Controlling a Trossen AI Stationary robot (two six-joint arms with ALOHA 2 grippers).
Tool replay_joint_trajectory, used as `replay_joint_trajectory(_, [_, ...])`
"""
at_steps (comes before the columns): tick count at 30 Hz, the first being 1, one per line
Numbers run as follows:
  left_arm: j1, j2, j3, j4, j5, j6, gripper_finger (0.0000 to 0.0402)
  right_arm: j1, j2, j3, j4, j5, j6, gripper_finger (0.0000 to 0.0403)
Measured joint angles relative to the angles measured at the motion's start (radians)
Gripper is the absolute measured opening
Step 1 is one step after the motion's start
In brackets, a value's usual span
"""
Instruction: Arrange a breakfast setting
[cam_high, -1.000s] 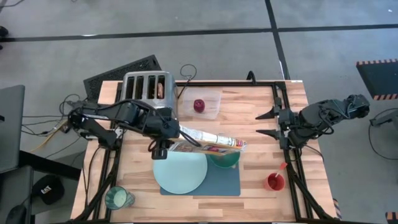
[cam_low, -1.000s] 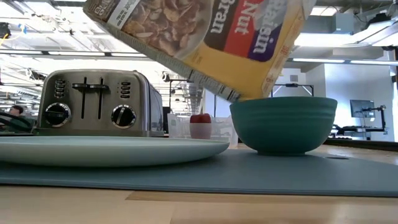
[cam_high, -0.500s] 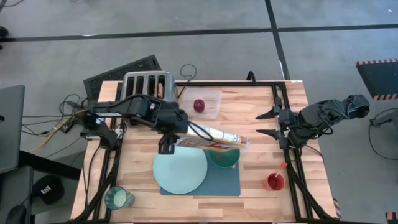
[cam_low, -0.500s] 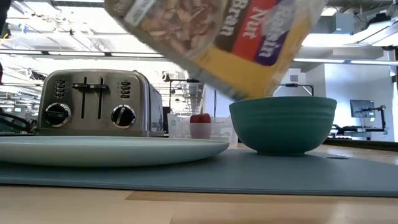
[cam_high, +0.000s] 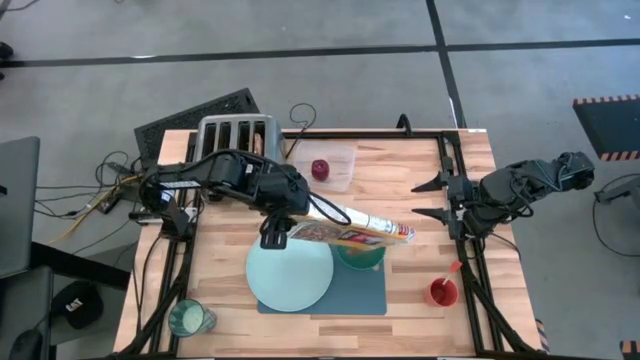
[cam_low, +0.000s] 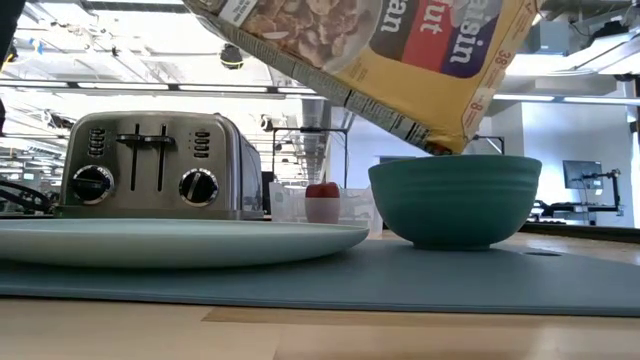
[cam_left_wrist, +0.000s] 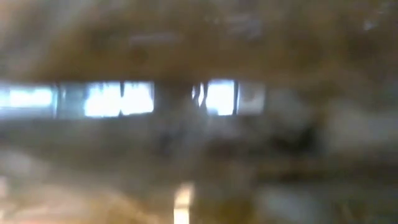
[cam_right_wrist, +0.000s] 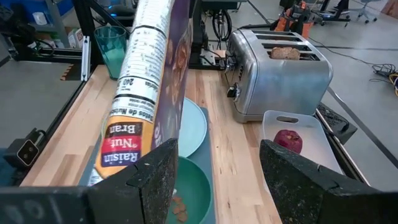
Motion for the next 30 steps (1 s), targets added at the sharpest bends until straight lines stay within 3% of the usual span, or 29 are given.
replay_joint_trajectory(7, [0.019,0.004,-0.081,0.0,0.009,-0.019,0.0145,0.0,0.0,0.0,0.0,0.0,0.0,0.0255])
replay_joint_trajectory(13, [0.017,-0.002,-0.077,0.001,-0.066,-0.013,0.0146,0.0,0.0,0.0,-0.001,0.0,0.0,0.0255])
replay_joint_trajectory(19, [0.018,-0.001,-0.077,0.001,0.017,-0.004,0.0145,0.0,0.0,0.0,-0.001,0.0,0.0,0.0255])
replay_joint_trajectory(24, [0.018,-0.001,-0.077,0.001,-0.025,-0.004,0.0147,0.0,0.0,0.0,-0.001,0.0,0.0,0.0255])
replay_joint_trajectory(27, [0.021,-0.001,-0.077,0.001,0.022,0.002,0.0147,0.0,0.0,0.0,-0.001,0.0,0.0,0.0255])
replay_joint_trajectory(30, [0.016,-0.001,-0.077,0.001,0.003,-0.007,0.0145,0.0,0.0,0.0,-0.001,0.001,0.0,0.0255])
